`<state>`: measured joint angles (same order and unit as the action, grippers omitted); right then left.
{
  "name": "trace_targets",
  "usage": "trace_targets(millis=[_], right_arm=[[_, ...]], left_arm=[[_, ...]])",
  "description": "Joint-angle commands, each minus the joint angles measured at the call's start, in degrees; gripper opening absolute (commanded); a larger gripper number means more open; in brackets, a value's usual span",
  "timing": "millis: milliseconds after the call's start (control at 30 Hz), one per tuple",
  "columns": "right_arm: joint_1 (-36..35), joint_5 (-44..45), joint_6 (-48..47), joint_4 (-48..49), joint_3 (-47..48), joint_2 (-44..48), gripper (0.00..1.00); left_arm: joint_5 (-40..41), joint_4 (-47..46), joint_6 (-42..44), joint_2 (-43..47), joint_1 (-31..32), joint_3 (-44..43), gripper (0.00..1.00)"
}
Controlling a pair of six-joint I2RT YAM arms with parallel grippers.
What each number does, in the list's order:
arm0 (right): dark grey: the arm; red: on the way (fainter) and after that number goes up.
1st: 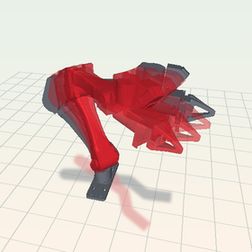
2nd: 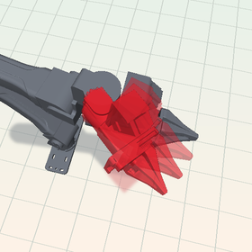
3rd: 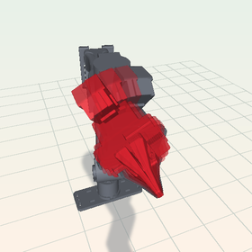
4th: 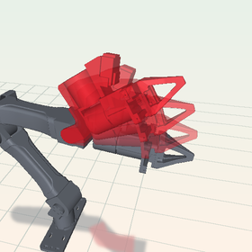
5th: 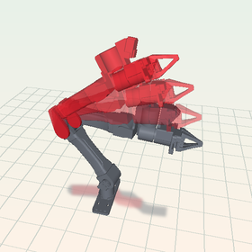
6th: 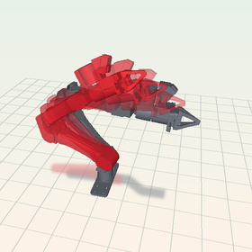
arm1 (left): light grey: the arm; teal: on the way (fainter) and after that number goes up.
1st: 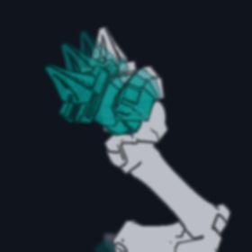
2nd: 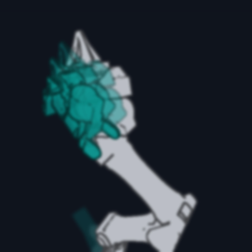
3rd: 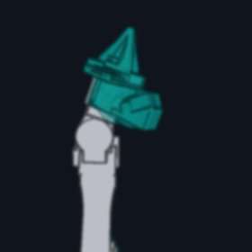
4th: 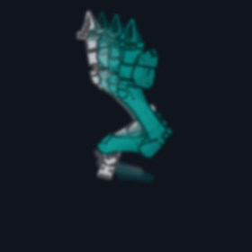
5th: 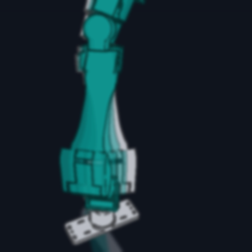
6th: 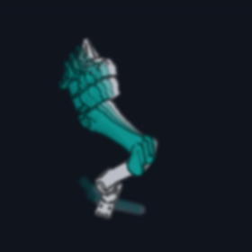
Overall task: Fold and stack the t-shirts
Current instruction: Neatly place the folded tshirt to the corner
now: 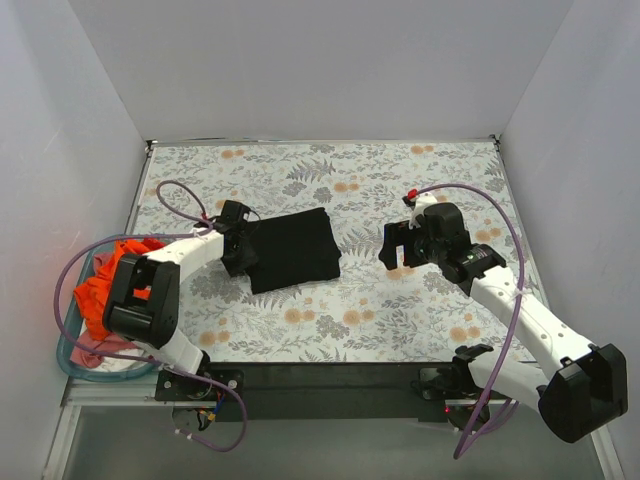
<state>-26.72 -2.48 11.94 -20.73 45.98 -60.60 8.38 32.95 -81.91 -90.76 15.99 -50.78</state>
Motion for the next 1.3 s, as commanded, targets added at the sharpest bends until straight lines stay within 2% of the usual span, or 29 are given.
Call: trace_targets(millis=[0, 33, 67, 200, 267, 367, 567, 733, 800, 833, 867, 900, 1000, 1100, 1200, 1267], right_arm=[[0.4, 0.5, -1.7, -1.7, 2.1, -0.8, 0.91], [0.3, 0.6, -1.8, -2.2, 2.4, -0.9, 0.91], [0.4, 0.6, -1.8, -2.5, 2.9, -1.0, 0.91], [0.4, 0.8, -2.4, -3.5, 4.3, -1.5, 0.91], [0.4, 0.5, -3.0, -4.5, 5.1, -2.1, 0.91], [0.4, 0.2, -3.5, -5.9, 6.8, -2.9, 0.91], [0.5, -0.5, -3.8, -8.4, 9.7, -5.3, 0.91], [0.5, -1.0, -4.3, -11.1, 12.9, -9.4, 0.90], [0.5, -1.1, -4.6, -11.8, 14.1, -11.3, 0.90], [0.5, -1.1, -4.6, -12.0, 14.1, -11.8, 0.90], [0.6, -1.4, -4.6, -12.1, 14.9, -12.3, 0.90], [0.5, -1.5, -4.5, -12.1, 15.3, -13.1, 0.90], [0.6, -1.4, -4.2, -12.3, 16.2, -13.8, 0.90], [0.6, -0.9, -4.1, -12.2, 15.5, -13.5, 0.90], [0.6, -0.4, -4.3, -12.1, 13.9, -12.4, 0.90], [0.5, 0.1, -4.2, -12.1, 13.1, -11.3, 0.90]], left_arm=[[2.7, -2.3, 1.0, -2.8, 0.3, -2.6, 0.27], [2.8, -2.3, 1.4, -3.7, 0.2, -3.0, 0.19], [3.7, -2.0, 2.1, -5.5, 0.1, -3.4, 0.00], [7.6, -0.9, 5.5, -10.5, -1.5, -9.0, 0.00], [10.7, -0.2, 7.2, -12.7, -4.5, -12.3, 0.00], [13.3, 1.5, 10.6, -18.4, -9.1, -20.5, 0.00], [23.6, 4.6, 18.0, -28.1, -14.3, -39.0, 0.00], [30.0, 5.5, 21.3, -34.1, -19.9, -48.8, 0.00], [34.1, 5.7, 22.8, -38.1, -22.0, -53.0, 0.06], [34.2, 5.7, 23.2, -38.1, -22.1, -54.3, 0.13], [36.3, 5.5, 24.7, -39.3, -22.1, -55.7, 0.21], [37.1, 5.5, 24.9, -39.8, -22.1, -57.9, 0.39], [34.8, 5.6, 24.2, -37.8, -21.8, -60.7, 0.61], [30.5, 4.5, 24.2, -32.9, -19.4, -59.8, 0.65], [29.9, 3.5, 25.7, -29.7, -12.8, -58.4, 0.65], [28.9, 1.9, 29.5, -26.8, -6.8, -54.4, 0.66]])
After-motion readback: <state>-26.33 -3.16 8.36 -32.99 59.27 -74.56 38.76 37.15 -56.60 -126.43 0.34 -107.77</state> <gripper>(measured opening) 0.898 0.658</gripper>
